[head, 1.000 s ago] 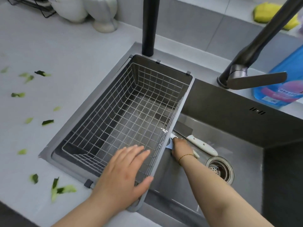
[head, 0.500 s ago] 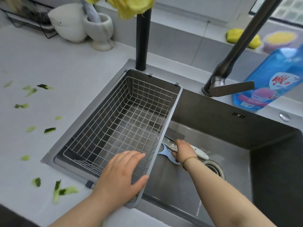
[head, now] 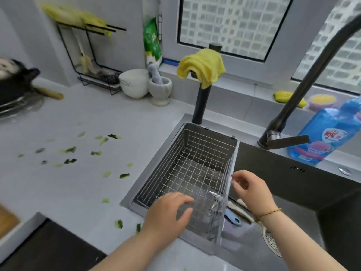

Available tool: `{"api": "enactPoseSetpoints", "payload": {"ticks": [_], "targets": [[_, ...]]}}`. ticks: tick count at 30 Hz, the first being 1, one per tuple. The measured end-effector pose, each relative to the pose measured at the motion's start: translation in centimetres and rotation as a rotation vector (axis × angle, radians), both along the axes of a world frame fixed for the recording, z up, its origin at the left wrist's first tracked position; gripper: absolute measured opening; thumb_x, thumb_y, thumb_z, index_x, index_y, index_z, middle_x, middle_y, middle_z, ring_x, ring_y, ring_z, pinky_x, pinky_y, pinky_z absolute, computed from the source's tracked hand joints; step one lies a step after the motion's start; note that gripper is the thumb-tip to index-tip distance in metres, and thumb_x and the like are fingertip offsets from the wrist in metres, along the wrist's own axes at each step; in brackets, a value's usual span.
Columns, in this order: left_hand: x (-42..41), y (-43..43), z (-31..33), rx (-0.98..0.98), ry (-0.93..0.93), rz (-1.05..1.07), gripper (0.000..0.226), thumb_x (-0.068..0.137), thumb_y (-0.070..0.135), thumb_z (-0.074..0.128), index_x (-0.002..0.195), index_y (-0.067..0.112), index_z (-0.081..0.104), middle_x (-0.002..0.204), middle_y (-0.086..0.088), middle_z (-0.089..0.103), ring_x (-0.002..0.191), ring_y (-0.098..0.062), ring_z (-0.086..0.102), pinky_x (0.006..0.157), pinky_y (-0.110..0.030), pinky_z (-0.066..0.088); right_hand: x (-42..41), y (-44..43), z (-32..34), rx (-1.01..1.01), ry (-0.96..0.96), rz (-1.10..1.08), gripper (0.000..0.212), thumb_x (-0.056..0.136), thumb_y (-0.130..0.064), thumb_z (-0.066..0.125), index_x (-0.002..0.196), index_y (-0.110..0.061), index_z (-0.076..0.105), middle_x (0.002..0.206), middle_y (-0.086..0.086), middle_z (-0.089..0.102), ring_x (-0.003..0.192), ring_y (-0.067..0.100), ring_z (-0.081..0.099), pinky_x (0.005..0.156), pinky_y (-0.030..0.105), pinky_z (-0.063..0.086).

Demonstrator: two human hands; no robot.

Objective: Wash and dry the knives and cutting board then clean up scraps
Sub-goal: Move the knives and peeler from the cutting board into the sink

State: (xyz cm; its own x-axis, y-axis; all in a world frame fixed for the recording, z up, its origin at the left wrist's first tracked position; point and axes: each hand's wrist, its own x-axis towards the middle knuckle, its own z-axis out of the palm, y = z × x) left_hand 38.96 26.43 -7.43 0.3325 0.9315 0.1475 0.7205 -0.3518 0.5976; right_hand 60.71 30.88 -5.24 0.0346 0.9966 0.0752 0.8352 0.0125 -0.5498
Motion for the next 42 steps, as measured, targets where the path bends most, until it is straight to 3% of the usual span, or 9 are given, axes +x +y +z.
{"api": "enactPoseSetpoints", "payload": {"ticks": [3, 8, 12, 15, 22, 24, 27, 37, 42], "targets": [[-6.0, -1.5, 1.6, 0.008, 0.009, 0.140, 0.028, 0.095, 0.034, 0.040, 0.121, 0.035, 0.053, 0.108, 0.031, 0.050, 0.095, 0.014, 0.036, 0.080, 0.004, 0.025, -5.9, -0.8, 2.3, 0.078, 0.081, 0.117, 0.015, 0.084, -0.007, 0.062, 0.086, -0.021, 0.056, 0.077, -0.010, 0.056, 0.073, 0.008, 0.053, 0.066, 0.006, 0.038], [-18.1, -6.1, 4.1, 0.033, -0.012, 0.470, 0.027, 0.095, 0.038, 0.041, 0.115, 0.034, 0.058, 0.084, 0.042, 0.032, 0.092, 0.015, 0.037, 0.079, 0.004, 0.028, -18.1, -1.8, 4.7, 0.077, 0.127, 0.358, 0.039, 0.083, -0.007, 0.063, 0.077, -0.042, 0.047, 0.078, -0.013, 0.059, 0.076, 0.009, 0.058, 0.071, 0.013, 0.048], [-26.9, -10.9, 4.6, 0.215, -0.065, 0.776, 0.038, 0.077, 0.048, 0.042, 0.092, 0.027, 0.069, 0.078, 0.040, 0.038, 0.103, 0.002, 0.041, 0.070, -0.001, 0.036, -28.1, -2.9, 4.8, 0.063, 0.169, 0.498, 0.025, 0.084, -0.008, 0.061, 0.081, -0.031, 0.053, 0.075, -0.012, 0.058, 0.072, 0.007, 0.057, 0.066, 0.009, 0.042], [-33.3, -15.7, 3.7, 0.406, 0.128, 0.901, 0.025, 0.073, 0.038, 0.043, 0.077, 0.029, 0.067, 0.073, 0.037, 0.046, 0.090, -0.005, 0.048, 0.068, -0.009, 0.036, -36.3, -4.6, 4.0, 0.053, 0.175, 0.621, 0.012, 0.086, -0.011, 0.059, 0.092, -0.022, 0.056, 0.074, -0.017, 0.052, 0.067, 0.000, 0.050, 0.062, 0.004, 0.039], [-40.9, -23.1, 1.9, 0.120, 0.187, 1.026, 0.033, 0.075, 0.033, 0.040, 0.083, 0.020, 0.070, 0.081, 0.007, 0.069, 0.067, -0.014, 0.068, 0.056, -0.022, 0.052, -51.5, -12.0, 0.8, -0.169, 0.103, 0.790, 0.035, 0.091, -0.024, 0.049, 0.124, -0.018, 0.042, 0.096, -0.006, 0.047, 0.083, 0.012, 0.048, 0.071, 0.020, 0.039], [-41.6, -23.7, 1.6, 0.008, 0.254, 1.076, 0.033, 0.086, 0.032, 0.042, 0.106, 0.020, 0.065, 0.105, 0.007, 0.064, 0.091, -0.014, 0.067, 0.074, -0.024, 0.053, -53.4, -13.8, 0.5, -0.218, 0.038, 0.837, 0.029, 0.092, -0.026, 0.046, 0.120, -0.019, 0.039, 0.107, -0.001, 0.047, 0.092, 0.016, 0.050, 0.074, 0.022, 0.039], [-42.1, -24.1, 1.0, -0.021, 0.172, 1.119, 0.042, 0.096, 0.038, 0.038, 0.137, 0.029, 0.034, 0.137, 0.016, 0.039, 0.126, -0.005, 0.039, 0.101, -0.016, 0.031, -55.0, -15.5, 0.6, -0.231, -0.029, 0.843, 0.032, 0.093, -0.031, 0.045, 0.120, -0.017, 0.036, 0.126, 0.002, 0.043, 0.110, 0.020, 0.051, 0.081, 0.024, 0.042], [-42.4, -24.0, 0.6, -0.134, 0.206, 1.121, 0.044, 0.095, 0.040, 0.035, 0.138, 0.027, 0.034, 0.141, 0.015, 0.037, 0.133, -0.005, 0.031, 0.111, -0.020, 0.023, -56.6, -16.5, 0.3, -0.298, -0.167, 0.822, 0.043, 0.091, -0.022, 0.047, 0.130, -0.014, 0.032, 0.133, 0.004, 0.040, 0.114, 0.022, 0.050, 0.087, 0.026, 0.042], [-42.3, -24.0, 0.9, -0.125, 0.212, 1.120, 0.044, 0.095, 0.039, 0.037, 0.137, 0.026, 0.036, 0.141, 0.014, 0.037, 0.134, -0.006, 0.030, 0.111, -0.022, 0.021, -56.3, -15.2, 0.5, -0.365, -0.233, 0.757, 0.042, 0.084, -0.019, 0.051, 0.123, -0.010, 0.040, 0.115, 0.005, 0.048, 0.101, 0.022, 0.051, 0.083, 0.026, 0.042]]}}
